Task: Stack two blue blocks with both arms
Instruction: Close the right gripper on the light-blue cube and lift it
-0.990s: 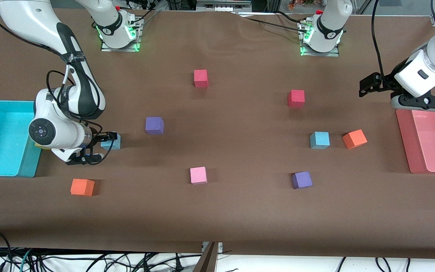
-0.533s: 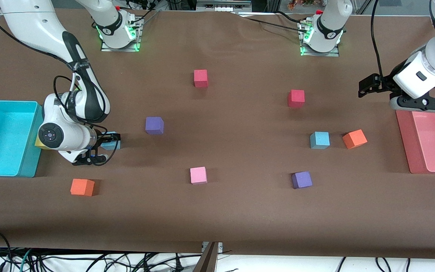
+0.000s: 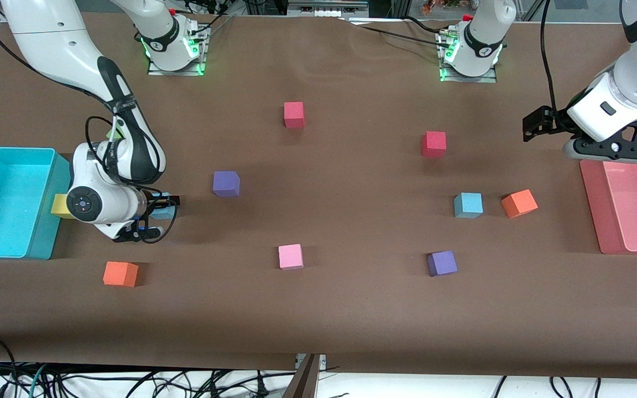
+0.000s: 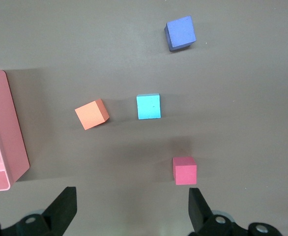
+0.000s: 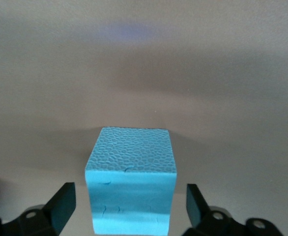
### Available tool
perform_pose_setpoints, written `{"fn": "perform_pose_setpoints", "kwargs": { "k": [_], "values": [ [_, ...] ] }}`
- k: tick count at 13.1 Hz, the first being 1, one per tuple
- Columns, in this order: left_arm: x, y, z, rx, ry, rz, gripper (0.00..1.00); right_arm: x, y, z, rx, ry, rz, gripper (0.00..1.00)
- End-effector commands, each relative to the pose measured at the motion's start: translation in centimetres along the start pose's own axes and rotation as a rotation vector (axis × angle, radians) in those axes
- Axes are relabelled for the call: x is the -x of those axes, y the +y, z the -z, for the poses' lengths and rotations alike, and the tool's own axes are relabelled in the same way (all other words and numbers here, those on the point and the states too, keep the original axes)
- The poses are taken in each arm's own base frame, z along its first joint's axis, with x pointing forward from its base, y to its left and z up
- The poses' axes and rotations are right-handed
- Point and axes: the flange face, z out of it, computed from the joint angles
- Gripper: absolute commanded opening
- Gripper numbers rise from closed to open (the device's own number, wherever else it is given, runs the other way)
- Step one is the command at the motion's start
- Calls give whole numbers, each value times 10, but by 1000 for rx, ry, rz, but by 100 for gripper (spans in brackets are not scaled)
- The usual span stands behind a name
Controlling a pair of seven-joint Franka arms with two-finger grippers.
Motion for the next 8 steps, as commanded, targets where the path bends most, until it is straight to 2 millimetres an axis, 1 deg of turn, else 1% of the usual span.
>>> {"fn": "perform_pose_setpoints", "kwargs": {
  "k": [1, 2, 3, 6, 7, 8],
  "values": [
    [8, 1, 7, -18, 12, 7, 100, 1, 4, -1, -17, -3, 4, 42],
    [8, 0, 8, -10, 13, 10, 100, 2, 3, -1, -17, -9, 10, 15],
    [8, 0, 9, -9, 16, 10, 100, 2, 3, -1, -17, -15, 1, 0],
    [9, 0, 10, -8, 18, 10, 100, -1, 1, 10, -16, -11, 9, 0],
    [9, -1, 9, -8, 15, 10, 100, -3, -2, 19, -18, -9, 10, 0],
    [8, -1, 8, -8, 15, 11, 100, -6, -4, 33, -18, -15, 7, 0]
  ]
}}
